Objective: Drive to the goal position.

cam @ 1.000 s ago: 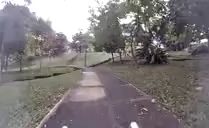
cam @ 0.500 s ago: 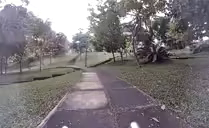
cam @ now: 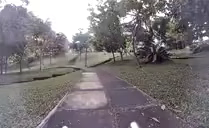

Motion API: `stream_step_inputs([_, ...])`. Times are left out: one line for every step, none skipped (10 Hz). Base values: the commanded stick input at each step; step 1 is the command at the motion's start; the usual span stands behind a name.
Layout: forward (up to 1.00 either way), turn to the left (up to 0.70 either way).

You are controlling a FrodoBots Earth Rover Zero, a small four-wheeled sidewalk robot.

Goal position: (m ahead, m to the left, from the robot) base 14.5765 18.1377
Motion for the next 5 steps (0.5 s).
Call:
stream_step_inputs([0.7,0.01])
stream_step_inputs([0.7,0.01])
stream_step_inputs([0.7,0.01])
stream_step_inputs([0.7,0.01])
stream_step_inputs([0.7,0.01])
